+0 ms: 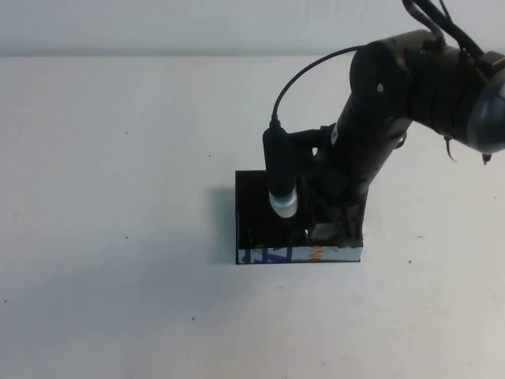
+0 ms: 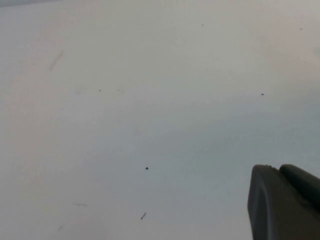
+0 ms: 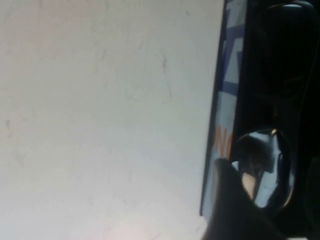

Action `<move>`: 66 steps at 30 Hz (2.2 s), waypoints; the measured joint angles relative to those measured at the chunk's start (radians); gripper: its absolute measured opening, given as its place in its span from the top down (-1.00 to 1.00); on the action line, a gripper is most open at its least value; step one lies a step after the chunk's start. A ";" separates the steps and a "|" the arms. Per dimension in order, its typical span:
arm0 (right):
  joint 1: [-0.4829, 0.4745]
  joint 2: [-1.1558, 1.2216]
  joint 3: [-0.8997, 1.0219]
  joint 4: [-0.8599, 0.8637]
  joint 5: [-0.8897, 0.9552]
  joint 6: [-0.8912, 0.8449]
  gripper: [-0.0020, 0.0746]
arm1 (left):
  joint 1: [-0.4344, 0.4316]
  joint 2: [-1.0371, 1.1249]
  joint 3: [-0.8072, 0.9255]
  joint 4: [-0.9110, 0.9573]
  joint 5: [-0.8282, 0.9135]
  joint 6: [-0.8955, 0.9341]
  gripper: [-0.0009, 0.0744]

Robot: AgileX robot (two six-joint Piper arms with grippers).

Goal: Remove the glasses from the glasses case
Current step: Pick up the glasses from the glasses case

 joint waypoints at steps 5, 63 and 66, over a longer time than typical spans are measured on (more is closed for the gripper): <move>0.000 0.080 -0.062 -0.002 -0.025 -0.003 0.18 | 0.000 0.000 0.000 0.000 0.000 0.000 0.99; -0.072 0.152 -0.231 0.063 0.033 0.231 0.79 | 0.000 0.000 0.000 0.000 0.000 0.000 0.99; -0.126 0.074 -0.236 0.089 0.072 0.430 0.79 | 0.000 0.000 0.000 0.000 0.000 0.000 0.99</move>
